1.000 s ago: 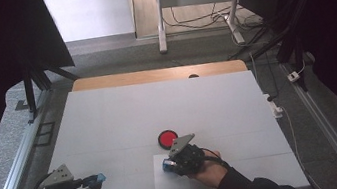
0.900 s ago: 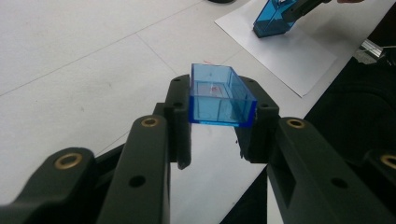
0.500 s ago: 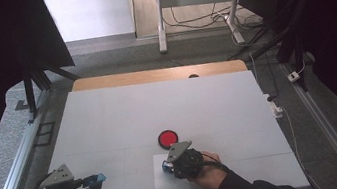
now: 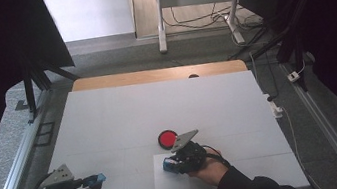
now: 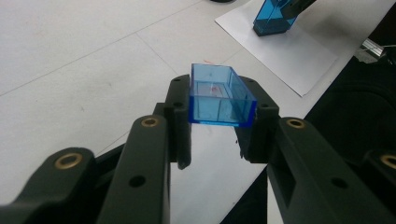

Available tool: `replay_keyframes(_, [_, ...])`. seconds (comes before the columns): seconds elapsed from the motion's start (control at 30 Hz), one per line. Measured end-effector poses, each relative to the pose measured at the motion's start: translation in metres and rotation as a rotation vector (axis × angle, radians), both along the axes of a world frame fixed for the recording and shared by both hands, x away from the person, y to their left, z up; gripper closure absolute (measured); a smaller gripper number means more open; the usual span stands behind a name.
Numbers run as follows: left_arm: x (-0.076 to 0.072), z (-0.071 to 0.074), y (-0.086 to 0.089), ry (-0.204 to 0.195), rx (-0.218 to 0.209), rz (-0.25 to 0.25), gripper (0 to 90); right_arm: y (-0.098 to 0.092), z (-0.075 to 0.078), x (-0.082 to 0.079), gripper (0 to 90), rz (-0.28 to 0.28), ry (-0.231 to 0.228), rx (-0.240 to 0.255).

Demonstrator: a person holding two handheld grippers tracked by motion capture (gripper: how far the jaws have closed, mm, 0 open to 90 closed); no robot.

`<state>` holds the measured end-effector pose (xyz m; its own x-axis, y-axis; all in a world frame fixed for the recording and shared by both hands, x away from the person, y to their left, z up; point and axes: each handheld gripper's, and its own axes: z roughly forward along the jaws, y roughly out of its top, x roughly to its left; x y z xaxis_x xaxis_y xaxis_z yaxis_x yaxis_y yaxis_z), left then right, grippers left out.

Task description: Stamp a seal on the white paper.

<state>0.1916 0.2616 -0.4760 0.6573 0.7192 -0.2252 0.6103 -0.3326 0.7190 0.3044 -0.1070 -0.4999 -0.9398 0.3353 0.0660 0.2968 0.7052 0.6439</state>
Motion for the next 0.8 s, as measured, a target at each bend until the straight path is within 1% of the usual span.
replay_keyframes(0.07, [0.0,0.0,0.0,-0.001,0.001,0.001,67.9,-0.001,0.0,0.002,71.3,-0.003,0.016,0.009])
replay_keyframes(0.13, [0.0,0.0,0.0,-0.001,0.001,0.001,67.9,-0.001,0.0,0.002,71.3,-0.003,0.013,0.006])
replay_keyframes(0.23, [0.0,0.0,0.0,0.0,0.001,0.001,67.9,0.001,0.0,-0.002,71.3,0.008,-0.019,-0.011])
replay_keyframes(0.3, [0.0,0.0,0.0,0.0,0.001,0.001,67.9,0.003,0.0,-0.004,71.3,0.018,-0.051,-0.026])
replay_keyframes(0.4, [0.0,0.0,0.0,-0.001,0.003,0.002,67.9,0.005,0.001,-0.009,71.3,0.018,-0.077,-0.044])
replay_keyframes(0.43, [0.0,0.0,0.0,-0.001,0.003,0.002,68.0,0.006,0.001,-0.01,71.3,0.023,-0.094,-0.052])
replay_keyframes(0.47, [0.0,0.0,0.0,-0.001,0.003,0.002,68.0,0.006,0.001,-0.012,71.3,0.022,-0.101,-0.051])
replay_keyframes(0.6, [0.0,0.0,0.0,-0.001,0.003,0.001,67.9,0.009,0.001,-0.016,71.3,0.025,-0.138,-0.071])
replay_keyframes(0.67, [0.0,0.0,0.0,0.0,0.003,0.001,68.0,0.01,0.002,-0.018,71.2,0.027,-0.144,-0.083])
replay_keyframes(0.8, [0.0,0.0,0.0,0.0,0.002,0.001,68.0,0.01,0.002,-0.018,71.2,0.025,-0.142,-0.085])
